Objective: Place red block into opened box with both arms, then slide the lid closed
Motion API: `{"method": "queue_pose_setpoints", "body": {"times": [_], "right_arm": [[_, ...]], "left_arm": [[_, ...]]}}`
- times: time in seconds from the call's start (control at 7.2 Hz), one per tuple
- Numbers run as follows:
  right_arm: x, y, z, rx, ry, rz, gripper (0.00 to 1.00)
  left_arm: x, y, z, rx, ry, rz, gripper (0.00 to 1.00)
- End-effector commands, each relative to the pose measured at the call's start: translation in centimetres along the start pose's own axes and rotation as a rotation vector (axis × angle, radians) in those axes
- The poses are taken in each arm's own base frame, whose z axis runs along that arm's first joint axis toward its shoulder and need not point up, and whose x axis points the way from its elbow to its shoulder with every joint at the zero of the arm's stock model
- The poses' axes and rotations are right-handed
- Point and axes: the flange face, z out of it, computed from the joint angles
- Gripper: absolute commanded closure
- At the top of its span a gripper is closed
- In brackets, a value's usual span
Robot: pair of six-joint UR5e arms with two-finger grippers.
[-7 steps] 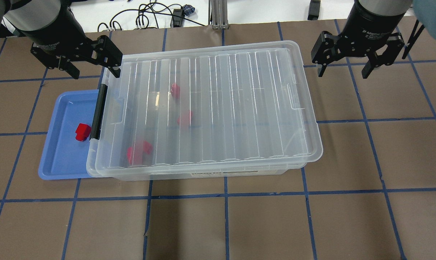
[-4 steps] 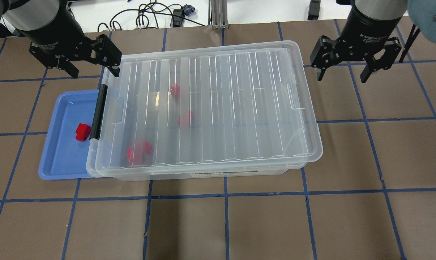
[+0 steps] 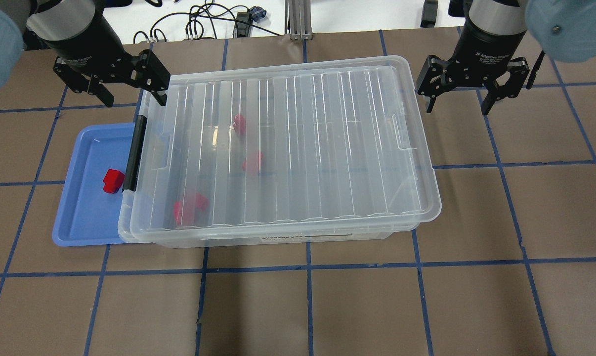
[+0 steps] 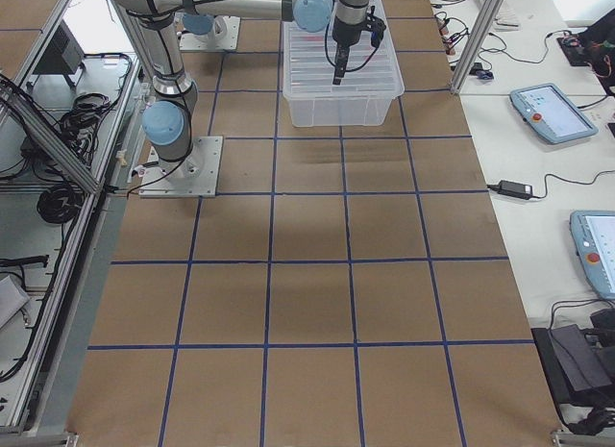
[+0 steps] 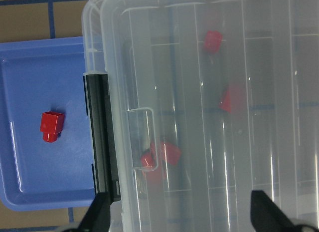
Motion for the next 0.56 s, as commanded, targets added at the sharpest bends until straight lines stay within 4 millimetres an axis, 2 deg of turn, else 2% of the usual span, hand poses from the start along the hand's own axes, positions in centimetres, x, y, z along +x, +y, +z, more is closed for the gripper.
{"method": "queue_pose_setpoints", "body": {"times": [0.0, 0.14, 0.28, 0.42], "right_arm": [[-0.2, -2.5, 2.3, 0.012, 0.007, 0.001, 0.00], [-0.3, -3.1, 3.1, 0.005, 0.004, 0.001, 0.00], [-0.5, -4.5, 5.4, -0.027, 0.006, -0.004, 0.00], [-0.6, -5.8, 6.7, -0.014, 0.001, -0.001, 0.00]], "left_arm": [[-3.7, -1.0, 2.6, -0.060, 0.015, -0.066, 0.00], [-5.2, -0.9, 3.8, -0.079, 0.011, -0.088, 0.00], [-6.4, -0.6, 5.7, -0.088, -0.035, -0.019, 0.00], [-8.0, -0.9, 7.6, -0.036, -0.054, 0.069, 0.00]]}}
